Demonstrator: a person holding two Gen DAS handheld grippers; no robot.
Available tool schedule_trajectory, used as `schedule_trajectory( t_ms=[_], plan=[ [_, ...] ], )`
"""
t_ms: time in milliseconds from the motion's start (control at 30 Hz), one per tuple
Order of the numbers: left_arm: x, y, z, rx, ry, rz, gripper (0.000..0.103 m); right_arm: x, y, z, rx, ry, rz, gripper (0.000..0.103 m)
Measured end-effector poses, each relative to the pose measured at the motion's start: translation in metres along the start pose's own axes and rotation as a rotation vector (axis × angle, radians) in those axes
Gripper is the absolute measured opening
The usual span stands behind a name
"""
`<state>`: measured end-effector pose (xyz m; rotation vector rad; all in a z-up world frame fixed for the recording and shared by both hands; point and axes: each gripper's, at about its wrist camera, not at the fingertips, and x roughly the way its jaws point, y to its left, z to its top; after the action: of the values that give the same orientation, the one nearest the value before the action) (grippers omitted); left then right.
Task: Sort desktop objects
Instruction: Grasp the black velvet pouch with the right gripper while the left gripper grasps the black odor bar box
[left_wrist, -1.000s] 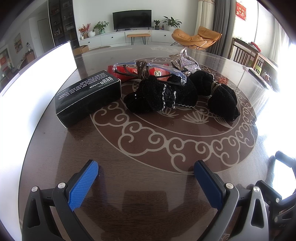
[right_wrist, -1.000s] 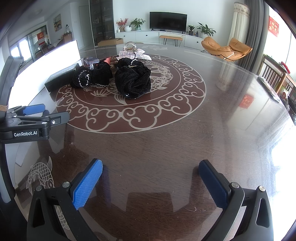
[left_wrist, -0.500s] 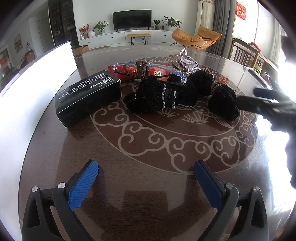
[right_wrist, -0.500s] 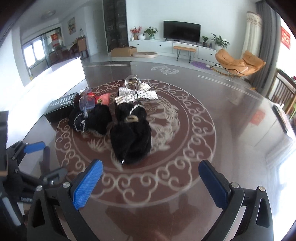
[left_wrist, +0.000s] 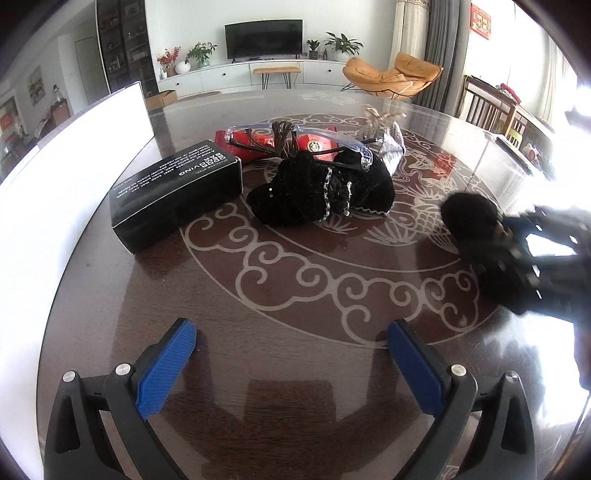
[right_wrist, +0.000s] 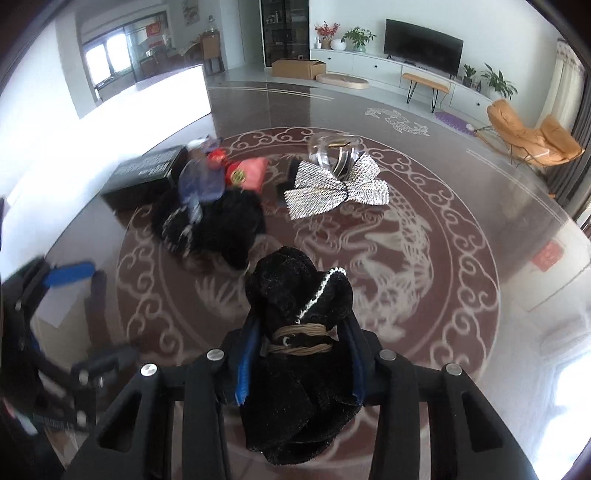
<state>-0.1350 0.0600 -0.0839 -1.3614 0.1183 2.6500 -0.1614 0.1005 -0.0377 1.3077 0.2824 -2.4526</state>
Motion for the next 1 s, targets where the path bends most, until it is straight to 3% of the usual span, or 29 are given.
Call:
schedule_trajectory(
  t_ms=[233,467,600,700,767,900,1000],
  plan=[
    [0.000,0.000,0.000,0.000,0.000,0.000,0.103,-0.045,0.010,-0.089,0.067,-0.058,-0.021,0.043],
    [0.000,0.000,0.000,0.009,0.004,-0.001,0.103,-0.050,0.006,-0.093,0.133,-0.094,-0.028,0.052],
    [-0.003,0.009,0.011,0.142,0.160,-0.048,0.103,-0.049,0.007,-0.089,0.136,-0.094,-0.027,0.053],
    [-0.019,0.021,0.025,0.381,0.140,0.022,0.103,-0.049,0.005,-0.089,0.142,-0.097,-0.018,0.054],
    [-0.022,0.032,0.043,0.484,0.144,0.073,0.103,-0.049,0.005,-0.089,0.139,-0.096,-0.018,0.056],
    [-0.009,0.054,0.090,0.505,0.145,0.057,0.103,-0.047,0.011,-0.088,0.111,-0.086,-0.031,0.060],
    [0.016,0.063,0.112,0.496,0.202,-0.029,0.103,-0.046,0.012,-0.087,0.106,-0.084,-0.036,0.060]
  ],
)
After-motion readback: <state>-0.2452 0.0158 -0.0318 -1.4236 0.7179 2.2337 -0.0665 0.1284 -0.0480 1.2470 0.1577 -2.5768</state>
